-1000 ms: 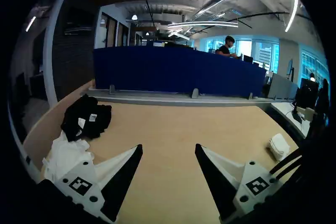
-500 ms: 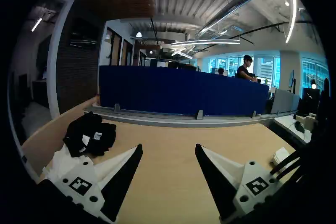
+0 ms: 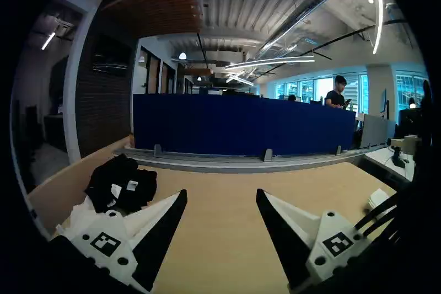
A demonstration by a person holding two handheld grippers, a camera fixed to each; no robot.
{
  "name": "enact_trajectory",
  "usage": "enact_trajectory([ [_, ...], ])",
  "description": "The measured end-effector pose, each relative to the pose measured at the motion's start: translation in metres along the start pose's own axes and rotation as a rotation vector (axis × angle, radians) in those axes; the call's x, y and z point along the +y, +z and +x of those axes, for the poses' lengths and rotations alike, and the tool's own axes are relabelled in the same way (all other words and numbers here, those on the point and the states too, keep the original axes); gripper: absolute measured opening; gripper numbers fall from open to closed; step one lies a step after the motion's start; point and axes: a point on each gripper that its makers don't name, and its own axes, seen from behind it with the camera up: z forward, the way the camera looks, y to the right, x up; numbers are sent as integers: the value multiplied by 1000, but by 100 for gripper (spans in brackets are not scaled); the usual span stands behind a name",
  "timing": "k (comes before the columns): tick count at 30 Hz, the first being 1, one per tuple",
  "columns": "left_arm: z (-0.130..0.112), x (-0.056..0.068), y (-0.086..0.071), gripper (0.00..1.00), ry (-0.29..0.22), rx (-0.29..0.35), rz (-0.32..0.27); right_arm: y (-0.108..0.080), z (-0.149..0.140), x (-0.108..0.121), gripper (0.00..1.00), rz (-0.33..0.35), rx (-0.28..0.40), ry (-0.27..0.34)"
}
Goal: Fold towel
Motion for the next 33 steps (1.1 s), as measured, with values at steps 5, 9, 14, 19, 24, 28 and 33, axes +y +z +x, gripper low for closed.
enact_trajectory([
  [5, -17, -13, 4, 92, 46, 6, 30, 2, -5, -8, 95, 1, -10, -3],
  [9, -25, -17, 5, 93, 60, 26, 39, 5, -8, -12, 95, 0, -14, -8],
  [14, -37, -21, 7, 93, 53, 57, 48, 8, -11, -13, 95, -11, -19, -17],
  [19, -54, -23, 11, 93, 53, 79, 50, 10, -14, -14, 96, -19, -18, -30],
  [24, -73, -22, 17, 93, 55, 90, 46, 13, -23, -17, 96, -22, -22, -37],
  [28, -90, -24, 22, 93, 48, 91, 50, 15, -34, -20, 95, -23, -28, -43],
  [33, -108, -27, 24, 93, 27, 92, 58, 18, -44, -26, 95, -16, -35, -46],
])
